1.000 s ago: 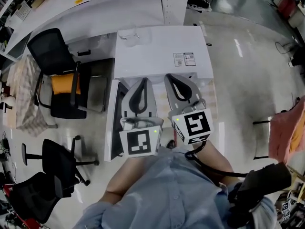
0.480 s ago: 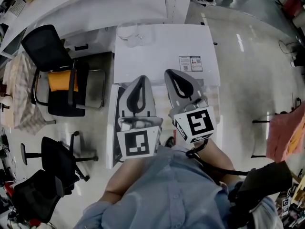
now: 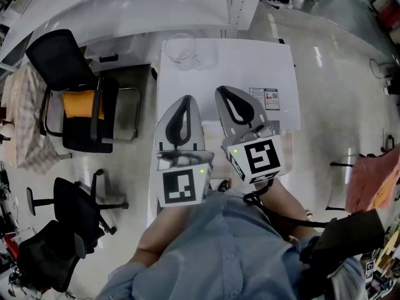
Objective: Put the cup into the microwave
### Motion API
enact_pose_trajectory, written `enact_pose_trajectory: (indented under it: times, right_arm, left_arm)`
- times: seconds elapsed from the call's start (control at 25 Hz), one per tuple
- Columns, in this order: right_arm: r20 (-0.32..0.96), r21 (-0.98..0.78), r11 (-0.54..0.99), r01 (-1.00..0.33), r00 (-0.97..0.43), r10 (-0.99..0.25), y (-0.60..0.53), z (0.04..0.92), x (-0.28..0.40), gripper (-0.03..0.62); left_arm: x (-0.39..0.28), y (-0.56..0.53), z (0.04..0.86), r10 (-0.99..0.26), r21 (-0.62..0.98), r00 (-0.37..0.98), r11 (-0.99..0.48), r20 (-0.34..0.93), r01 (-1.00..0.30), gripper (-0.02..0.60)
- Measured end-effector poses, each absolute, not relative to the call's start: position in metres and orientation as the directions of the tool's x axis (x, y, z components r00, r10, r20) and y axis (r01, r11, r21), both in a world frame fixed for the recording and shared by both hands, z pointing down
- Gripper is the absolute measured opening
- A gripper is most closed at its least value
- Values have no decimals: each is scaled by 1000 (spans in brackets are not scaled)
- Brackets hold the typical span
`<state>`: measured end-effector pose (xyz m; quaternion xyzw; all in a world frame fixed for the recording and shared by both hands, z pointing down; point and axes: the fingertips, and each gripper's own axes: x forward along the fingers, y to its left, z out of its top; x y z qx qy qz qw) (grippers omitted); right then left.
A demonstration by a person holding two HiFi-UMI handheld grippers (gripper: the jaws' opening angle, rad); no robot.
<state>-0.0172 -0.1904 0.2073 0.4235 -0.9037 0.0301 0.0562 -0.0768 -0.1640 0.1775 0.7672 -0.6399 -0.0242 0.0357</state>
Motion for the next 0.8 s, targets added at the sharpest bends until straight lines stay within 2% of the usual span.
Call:
enact_pose_trajectory:
  times: [0.4, 0.8]
  right_arm:
    - [213, -19, 655, -756, -643, -736, -246, 242, -56, 14]
    - [255, -27, 671, -741, -654, -712, -254, 257, -74, 15]
  left_arm:
    - [-120, -221, 198, -986, 147, 160, -150, 56, -978, 6]
    - [-141, -234, 214, -986, 195, 141, -121, 89, -973, 6]
